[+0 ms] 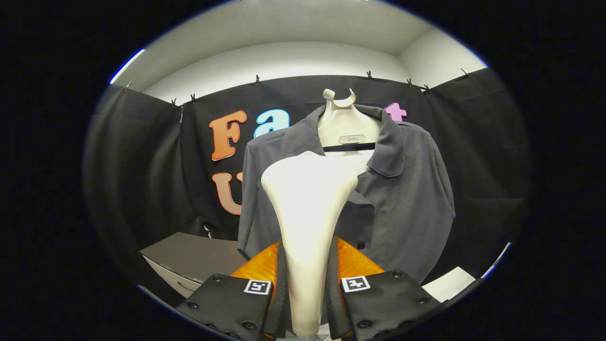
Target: Iron the clothes twice with a garment steamer, once on the left side and once on the right side.
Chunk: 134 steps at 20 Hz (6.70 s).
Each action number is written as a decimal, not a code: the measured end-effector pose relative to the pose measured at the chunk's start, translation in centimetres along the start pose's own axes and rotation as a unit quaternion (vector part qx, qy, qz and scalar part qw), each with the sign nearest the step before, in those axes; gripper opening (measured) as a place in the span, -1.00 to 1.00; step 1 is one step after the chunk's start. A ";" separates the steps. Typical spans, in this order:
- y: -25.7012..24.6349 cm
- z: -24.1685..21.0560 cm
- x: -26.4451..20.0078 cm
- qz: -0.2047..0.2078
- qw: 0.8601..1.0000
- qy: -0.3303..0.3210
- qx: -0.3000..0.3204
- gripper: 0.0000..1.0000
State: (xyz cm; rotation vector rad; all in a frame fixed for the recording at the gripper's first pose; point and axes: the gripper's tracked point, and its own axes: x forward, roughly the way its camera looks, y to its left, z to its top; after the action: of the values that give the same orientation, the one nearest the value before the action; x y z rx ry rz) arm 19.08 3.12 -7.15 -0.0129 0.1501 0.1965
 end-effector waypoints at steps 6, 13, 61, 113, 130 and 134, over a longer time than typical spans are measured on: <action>-0.7 -1.3 3.5 0.029 1.000 0.000 -0.009 -0.20; -0.4 -3.1 4.2 0.044 0.999 -0.002 -0.027 -0.20; -3.5 -30.1 -1.9 -0.058 0.978 0.197 -0.037 -0.19; -16.5 -4.1 -3.8 -0.118 0.990 0.076 -0.033 -0.19; -20.6 -5.3 1.6 -0.110 0.991 0.073 -0.022 -0.20; -20.4 -6.5 1.7 -0.105 0.991 0.077 -0.022 -0.19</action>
State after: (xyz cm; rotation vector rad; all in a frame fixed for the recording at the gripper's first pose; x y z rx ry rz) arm 23.78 -16.70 -13.88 -0.0869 0.2975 -0.0121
